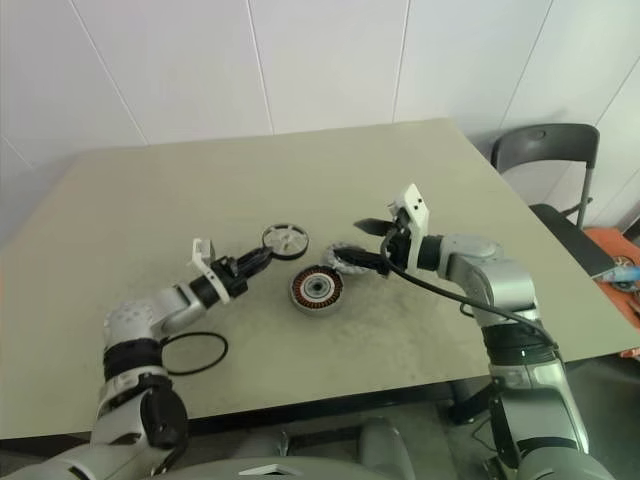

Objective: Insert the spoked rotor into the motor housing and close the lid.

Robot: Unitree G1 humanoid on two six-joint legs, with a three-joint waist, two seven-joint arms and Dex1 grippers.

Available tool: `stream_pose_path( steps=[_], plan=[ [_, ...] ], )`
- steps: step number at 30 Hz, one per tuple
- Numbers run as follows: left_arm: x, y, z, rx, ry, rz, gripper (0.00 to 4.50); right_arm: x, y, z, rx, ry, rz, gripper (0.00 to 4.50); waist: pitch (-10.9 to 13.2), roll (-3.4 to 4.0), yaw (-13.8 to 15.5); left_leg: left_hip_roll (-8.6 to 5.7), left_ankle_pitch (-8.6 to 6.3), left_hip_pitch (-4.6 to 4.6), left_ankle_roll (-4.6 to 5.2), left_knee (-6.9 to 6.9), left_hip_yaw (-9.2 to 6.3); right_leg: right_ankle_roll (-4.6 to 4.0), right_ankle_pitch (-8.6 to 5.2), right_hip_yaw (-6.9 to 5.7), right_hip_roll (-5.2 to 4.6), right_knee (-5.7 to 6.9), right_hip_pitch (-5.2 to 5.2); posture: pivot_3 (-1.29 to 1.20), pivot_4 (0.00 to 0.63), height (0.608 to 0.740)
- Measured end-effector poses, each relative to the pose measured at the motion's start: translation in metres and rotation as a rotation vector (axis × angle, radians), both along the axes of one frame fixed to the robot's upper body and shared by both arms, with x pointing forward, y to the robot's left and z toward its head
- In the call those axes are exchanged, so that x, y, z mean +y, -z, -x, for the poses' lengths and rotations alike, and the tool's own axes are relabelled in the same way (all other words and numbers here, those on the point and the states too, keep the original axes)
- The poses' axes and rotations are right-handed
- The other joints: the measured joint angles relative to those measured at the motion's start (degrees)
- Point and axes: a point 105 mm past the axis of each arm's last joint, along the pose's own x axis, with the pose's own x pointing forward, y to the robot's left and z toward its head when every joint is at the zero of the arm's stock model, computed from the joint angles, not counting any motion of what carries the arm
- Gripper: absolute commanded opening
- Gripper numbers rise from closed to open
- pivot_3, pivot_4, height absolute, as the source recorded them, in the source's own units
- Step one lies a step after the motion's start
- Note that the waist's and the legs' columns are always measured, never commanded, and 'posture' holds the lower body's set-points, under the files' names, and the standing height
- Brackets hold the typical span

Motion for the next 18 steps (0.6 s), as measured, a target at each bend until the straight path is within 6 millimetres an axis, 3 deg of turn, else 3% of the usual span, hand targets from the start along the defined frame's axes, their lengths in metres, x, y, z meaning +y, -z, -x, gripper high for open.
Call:
stream_pose_path(
  steps=[6, 18],
  plan=[
    [-0.013, -0.002, 0.028, -0.038, 0.123, 0.005, 0.37, 0.000, 0.001, 0.001, 0.007, -0.012, -0.005, 4.50, 0.0, -0.02, 0.1, 0.00, 0.00, 0.00, 0.00, 0.11, 0.04, -0.13, -0.07, 0.00, 0.00, -0.02, 0.05, 0.00, 0.000, 0.740],
    [-0.042, 0.005, 0.037, -0.019, 0.240, 0.023, 0.37, -0.002, 0.006, 0.002, 0.021, 0.005, -0.002, 4.50, 0.0, -0.04, 0.3, -0.01, 0.00, -0.03, 0.00, 0.10, 0.05, -0.11, -0.06, 0.00, 0.00, -0.05, 0.04, 0.00, 0.000, 0.740]
  ],
)
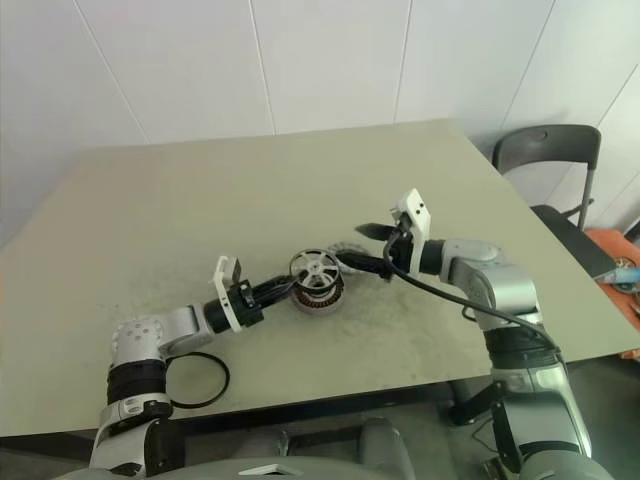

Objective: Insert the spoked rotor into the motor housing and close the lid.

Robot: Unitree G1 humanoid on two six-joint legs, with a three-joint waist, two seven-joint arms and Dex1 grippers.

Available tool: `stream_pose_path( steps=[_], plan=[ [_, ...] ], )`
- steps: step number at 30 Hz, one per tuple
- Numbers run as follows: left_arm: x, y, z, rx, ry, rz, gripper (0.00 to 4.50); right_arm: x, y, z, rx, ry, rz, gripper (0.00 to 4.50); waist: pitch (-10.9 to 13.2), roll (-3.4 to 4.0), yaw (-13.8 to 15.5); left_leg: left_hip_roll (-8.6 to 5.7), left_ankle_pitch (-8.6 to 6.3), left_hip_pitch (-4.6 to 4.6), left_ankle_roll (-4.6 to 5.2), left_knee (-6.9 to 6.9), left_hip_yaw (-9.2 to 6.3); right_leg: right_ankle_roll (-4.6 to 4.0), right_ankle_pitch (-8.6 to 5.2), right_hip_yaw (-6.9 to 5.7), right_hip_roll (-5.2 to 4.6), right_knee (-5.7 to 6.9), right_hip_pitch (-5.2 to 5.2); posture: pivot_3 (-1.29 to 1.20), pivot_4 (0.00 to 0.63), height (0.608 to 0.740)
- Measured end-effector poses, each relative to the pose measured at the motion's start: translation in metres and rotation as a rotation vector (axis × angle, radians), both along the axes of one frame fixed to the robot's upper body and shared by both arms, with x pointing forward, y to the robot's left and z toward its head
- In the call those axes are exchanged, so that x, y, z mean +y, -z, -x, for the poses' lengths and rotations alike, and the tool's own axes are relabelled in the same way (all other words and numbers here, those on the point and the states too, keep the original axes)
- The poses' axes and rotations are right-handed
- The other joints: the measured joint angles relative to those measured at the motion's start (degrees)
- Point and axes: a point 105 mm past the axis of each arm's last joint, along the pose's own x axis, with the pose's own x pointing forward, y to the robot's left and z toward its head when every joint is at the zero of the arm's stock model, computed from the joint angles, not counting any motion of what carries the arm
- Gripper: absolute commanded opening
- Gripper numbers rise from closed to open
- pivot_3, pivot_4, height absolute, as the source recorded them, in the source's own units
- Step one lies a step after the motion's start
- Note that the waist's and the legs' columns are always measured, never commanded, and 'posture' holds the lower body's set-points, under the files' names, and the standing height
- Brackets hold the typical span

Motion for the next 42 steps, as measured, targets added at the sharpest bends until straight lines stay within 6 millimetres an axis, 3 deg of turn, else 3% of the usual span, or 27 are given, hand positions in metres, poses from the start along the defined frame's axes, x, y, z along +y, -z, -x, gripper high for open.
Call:
stream_pose_path(
  steps=[5, 36, 42],
  plan=[
    [-0.006, 0.004, 0.002, 0.014, 0.026, -0.011, 0.37, -0.001, 0.001, 0.000, 0.002, 0.010, 0.002, 4.50, 0.0, 0.00, 0.0, 0.00, 0.00, 0.00, 0.00, 0.00, 0.01, -0.07, -0.04, 0.00, 0.00, 0.00, 0.00, 0.00, 0.000, 0.740],
    [0.002, 0.006, 0.010, 0.040, 0.004, -0.036, 0.37, -0.004, 0.004, -0.003, -0.001, 0.040, 0.025, 4.50, 0.0, 0.00, -0.4, 0.01, -0.01, 0.03, 0.00, -0.07, 0.04, -0.08, -0.05, 0.01, 0.00, -0.03, -0.02, 0.00, 0.000, 0.740],
    [0.004, 0.006, 0.009, 0.034, 0.001, -0.066, 2.36, -0.004, 0.004, -0.003, -0.004, 0.044, 0.028, 4.50, 0.0, 0.00, -0.4, 0.01, -0.01, 0.03, 0.00, -0.07, 0.04, -0.09, -0.06, 0.01, 0.00, -0.02, -0.03, 0.00, 0.000, 0.740]
  ],
)
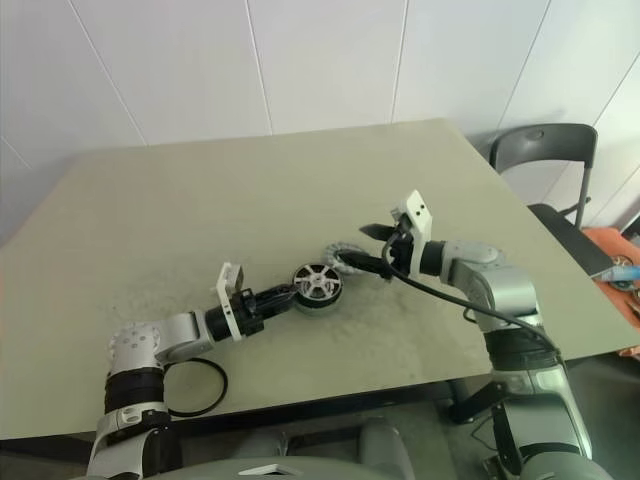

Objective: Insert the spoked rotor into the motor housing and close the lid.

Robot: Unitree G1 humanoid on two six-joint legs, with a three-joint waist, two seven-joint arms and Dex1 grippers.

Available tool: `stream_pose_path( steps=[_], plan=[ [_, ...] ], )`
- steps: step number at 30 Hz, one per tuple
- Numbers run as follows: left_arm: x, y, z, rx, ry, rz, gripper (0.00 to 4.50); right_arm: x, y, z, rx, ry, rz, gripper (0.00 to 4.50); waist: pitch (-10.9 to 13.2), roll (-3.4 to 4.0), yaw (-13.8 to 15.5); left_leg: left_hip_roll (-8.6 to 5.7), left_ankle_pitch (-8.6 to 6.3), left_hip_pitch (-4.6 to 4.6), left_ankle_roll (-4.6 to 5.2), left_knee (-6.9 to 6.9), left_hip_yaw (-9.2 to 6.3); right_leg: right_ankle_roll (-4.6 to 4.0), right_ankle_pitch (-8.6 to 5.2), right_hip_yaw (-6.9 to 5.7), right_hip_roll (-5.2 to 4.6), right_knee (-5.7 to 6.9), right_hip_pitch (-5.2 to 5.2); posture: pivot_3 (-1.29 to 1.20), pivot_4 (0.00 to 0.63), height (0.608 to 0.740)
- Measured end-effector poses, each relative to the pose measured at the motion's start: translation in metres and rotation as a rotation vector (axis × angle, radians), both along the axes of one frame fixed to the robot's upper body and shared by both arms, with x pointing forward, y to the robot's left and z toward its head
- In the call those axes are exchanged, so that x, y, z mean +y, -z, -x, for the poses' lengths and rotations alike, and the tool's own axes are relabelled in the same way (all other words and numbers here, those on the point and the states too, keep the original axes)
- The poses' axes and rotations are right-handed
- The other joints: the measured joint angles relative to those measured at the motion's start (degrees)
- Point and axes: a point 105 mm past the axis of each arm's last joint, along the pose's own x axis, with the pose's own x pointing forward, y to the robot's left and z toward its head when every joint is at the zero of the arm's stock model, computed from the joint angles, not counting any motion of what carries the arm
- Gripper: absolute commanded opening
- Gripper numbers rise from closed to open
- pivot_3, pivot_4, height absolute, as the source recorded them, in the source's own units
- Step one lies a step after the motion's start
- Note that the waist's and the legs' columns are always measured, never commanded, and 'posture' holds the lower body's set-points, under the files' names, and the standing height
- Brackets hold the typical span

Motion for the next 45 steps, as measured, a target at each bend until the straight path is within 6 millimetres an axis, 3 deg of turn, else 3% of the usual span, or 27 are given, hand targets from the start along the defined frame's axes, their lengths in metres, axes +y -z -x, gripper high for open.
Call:
stream_pose_path(
  steps=[2, 7, 15, 20, 23, 25, 30, 34, 38, 41, 45],
  plan=[
    [0.002, -0.002, 0.000, -0.015, 0.004, -0.010, 2.97, 0.000, 0.000, 0.000, -0.003, 0.000, 0.001, 4.50, 0.0, 0.00, 0.1, 0.00, 0.00, 0.01, 0.00, 0.02, 0.00, -0.01, -0.01, 0.00, 0.00, 0.00, 0.02, 0.00, 0.000, 0.740],
    [0.007, -0.009, -0.012, -0.063, -0.030, -0.121, 2.97, 0.001, 0.001, -0.001, -0.007, -0.002, 0.006, 4.50, 0.1, -0.09, 0.3, -0.01, 0.01, -0.01, -0.01, 0.13, 0.00, -0.04, -0.02, -0.01, 0.00, -0.02, 0.06, 0.00, 0.000, 0.740],
    [-0.007, -0.048, -0.024, -0.262, 0.008, -0.228, 2.97, -0.001, 0.004, -0.003, 0.000, 0.009, 0.016, 4.50, 0.1, -0.08, 0.3, 0.00, 0.00, -0.10, -0.01, -0.11, 0.01, 0.18, 0.11, 0.00, -0.03, -0.21, -0.05, 0.00, 0.000, 0.740],
    [-0.005, -0.059, -0.033, -0.407, -0.048, -0.286, 2.97, 0.000, 0.004, -0.003, -0.002, 0.007, 0.016, 4.50, 0.1, -0.07, 0.4, 0.00, 0.00, -0.12, -0.01, -0.16, 0.03, 0.15, 0.11, 0.00, -0.03, -0.32, -0.04, 0.00, 0.000, 0.740],
    [0.003, -0.056, -0.042, -0.543, -0.106, -0.402, 2.33, 0.002, 0.005, -0.003, -0.001, 0.005, 0.013, 4.50, 0.1, -0.06, 0.4, 0.01, 0.00, -0.10, -0.01, -0.16, 0.07, -0.03, 0.01, 0.01, -0.02, -0.41, 0.00, 0.00, 0.000, 0.740],
    [0.006, -0.048, -0.044, -0.623, -0.112, -0.485, 1.68, 0.003, 0.006, -0.002, 0.001, 0.000, 0.012, 4.50, 0.1, -0.05, 0.4, 0.01, 0.00, -0.11, 0.00, -0.16, 0.11, -0.04, 0.00, 0.03, -0.02, -0.44, 0.01, 0.00, 0.000, 0.740],
    [-0.015, -0.034, -0.047, -0.781, -0.073, -0.518, 0.03, 0.018, 0.010, 0.000, 0.012, -0.037, 0.004, 4.50, 0.1, -0.05, 0.8, 0.00, -0.01, -0.16, 0.03, -0.15, 0.11, -0.03, 0.02, 0.03, -0.03, -0.56, 0.06, 0.00, 0.000, 0.740],
    [-0.051, -0.031, -0.050, -0.877, 0.016, -0.520, 0.03, 0.026, 0.008, 0.000, 0.007, -0.061, 0.000, 4.50, 0.1, -0.06, 0.7, 0.00, -0.03, -0.17, 0.07, -0.14, 0.11, 0.16, 0.13, 0.03, -0.03, -0.60, 0.06, 0.00, 0.000, 0.740],
    [-0.073, -0.030, -0.046, -0.947, 0.136, -0.535, 0.03, 0.028, 0.007, -0.001, 0.005, -0.064, -0.004, 4.50, 0.1, -0.04, 0.4, 0.00, -0.07, -0.14, 0.15, -0.14, 0.11, 0.18, 0.14, 0.03, -0.03, -0.58, 0.05, 0.00, 0.000, 0.740],
    [-0.067, -0.006, -0.044, -0.914, 0.226, -0.649, 0.03, 0.028, 0.008, -0.001, 0.006, -0.057, -0.002, 4.50, 0.1, -0.04, 0.3, 0.02, -0.08, -0.09, 0.16, -0.15, 0.11, 0.19, 0.14, 0.03, -0.02, -0.51, 0.06, 0.00, 0.000, 0.740],
    [-0.062, -0.002, -0.048, -0.924, 0.277, -0.735, 0.03, 0.027, 0.008, -0.001, 0.006, -0.051, 0.001, 4.50, 0.0, 0.00, 0.2, 0.02, -0.08, 0.11, 0.17, -0.12, 0.11, 0.20, 0.12, 0.03, -0.02, -0.51, 0.31, 0.00, 0.000, 0.740]
  ],
)
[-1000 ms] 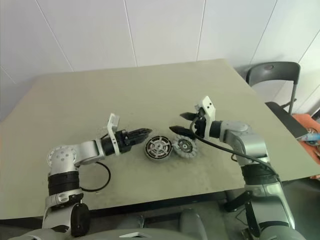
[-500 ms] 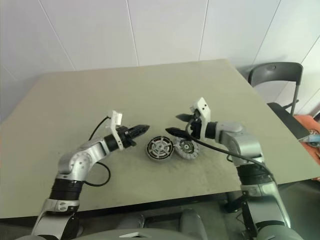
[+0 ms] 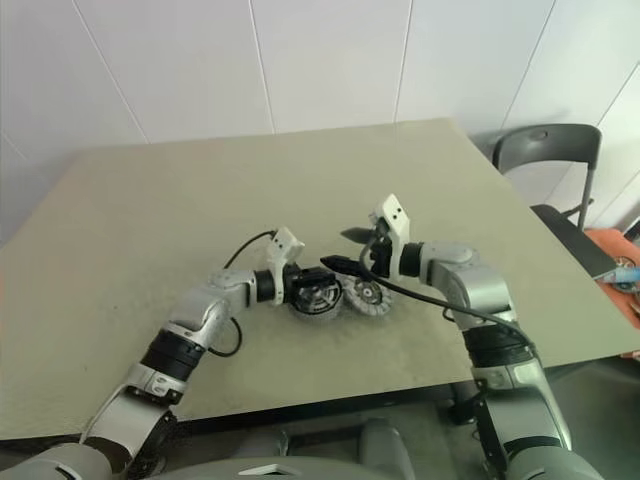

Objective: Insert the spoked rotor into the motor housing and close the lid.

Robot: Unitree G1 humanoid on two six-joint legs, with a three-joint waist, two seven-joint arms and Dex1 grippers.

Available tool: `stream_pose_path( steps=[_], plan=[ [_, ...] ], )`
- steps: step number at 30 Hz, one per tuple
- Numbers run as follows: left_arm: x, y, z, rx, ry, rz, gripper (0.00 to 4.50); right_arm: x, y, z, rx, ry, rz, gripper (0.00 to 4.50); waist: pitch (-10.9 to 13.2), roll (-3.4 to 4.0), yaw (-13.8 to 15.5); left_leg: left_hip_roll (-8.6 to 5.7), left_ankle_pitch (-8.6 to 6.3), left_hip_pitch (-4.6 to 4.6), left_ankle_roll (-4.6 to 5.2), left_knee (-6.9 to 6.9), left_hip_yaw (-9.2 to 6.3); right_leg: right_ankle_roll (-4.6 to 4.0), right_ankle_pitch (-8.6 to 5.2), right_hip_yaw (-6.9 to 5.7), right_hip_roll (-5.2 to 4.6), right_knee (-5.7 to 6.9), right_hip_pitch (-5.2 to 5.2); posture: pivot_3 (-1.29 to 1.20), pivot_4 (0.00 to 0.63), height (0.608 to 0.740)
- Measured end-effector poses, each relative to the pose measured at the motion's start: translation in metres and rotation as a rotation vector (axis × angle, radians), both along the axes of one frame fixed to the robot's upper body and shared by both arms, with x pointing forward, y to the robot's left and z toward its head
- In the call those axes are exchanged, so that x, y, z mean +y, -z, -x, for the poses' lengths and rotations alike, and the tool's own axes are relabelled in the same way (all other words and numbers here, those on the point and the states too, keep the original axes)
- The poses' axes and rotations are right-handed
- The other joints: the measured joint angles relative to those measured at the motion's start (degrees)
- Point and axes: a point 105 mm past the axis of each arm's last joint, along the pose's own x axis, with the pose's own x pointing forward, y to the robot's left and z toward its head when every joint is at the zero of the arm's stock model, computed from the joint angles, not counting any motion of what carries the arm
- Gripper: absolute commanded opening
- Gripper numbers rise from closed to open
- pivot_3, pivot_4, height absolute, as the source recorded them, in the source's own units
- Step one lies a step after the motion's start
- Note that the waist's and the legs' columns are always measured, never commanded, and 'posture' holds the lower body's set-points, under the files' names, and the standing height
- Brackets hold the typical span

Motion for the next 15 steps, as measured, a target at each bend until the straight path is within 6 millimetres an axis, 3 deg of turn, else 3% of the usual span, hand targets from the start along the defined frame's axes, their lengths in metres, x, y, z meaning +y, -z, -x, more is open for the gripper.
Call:
stream_pose_path(
  steps=[6, 9, 15],
  plan=[
    [-0.001, -0.001, 0.000, -0.030, 0.000, -0.005, 0.03, 0.000, 0.000, -0.001, 0.000, 0.008, 0.002, 4.50, 0.0, 0.03, 0.0, 0.02, 0.01, 0.05, 0.00, 0.03, -0.01, 0.00, 0.00, 0.00, 0.02, 0.11, 0.01, 0.00, 0.000, 0.740],
    [-0.001, -0.005, -0.002, -0.024, -0.040, 0.076, 0.03, 0.000, 0.000, -0.001, 0.000, 0.008, 0.001, 4.50, 0.0, 0.04, 0.1, 0.02, 0.01, -0.06, 0.00, 0.16, -0.03, 0.01, 0.01, 0.00, 0.01, 0.12, -0.03, 0.00, 0.000, 0.740],
    [0.014, -0.027, -0.003, -0.106, -0.077, 0.206, 0.03, 0.001, 0.000, 0.002, 0.023, -0.005, -0.022, 4.50, 0.0, 0.01, 0.2, 0.01, 0.00, -0.17, 0.00, 0.10, -0.04, 0.01, 0.03, 0.00, 0.00, 0.10, -0.18, 0.00, 0.000, 0.740]
  ],
)
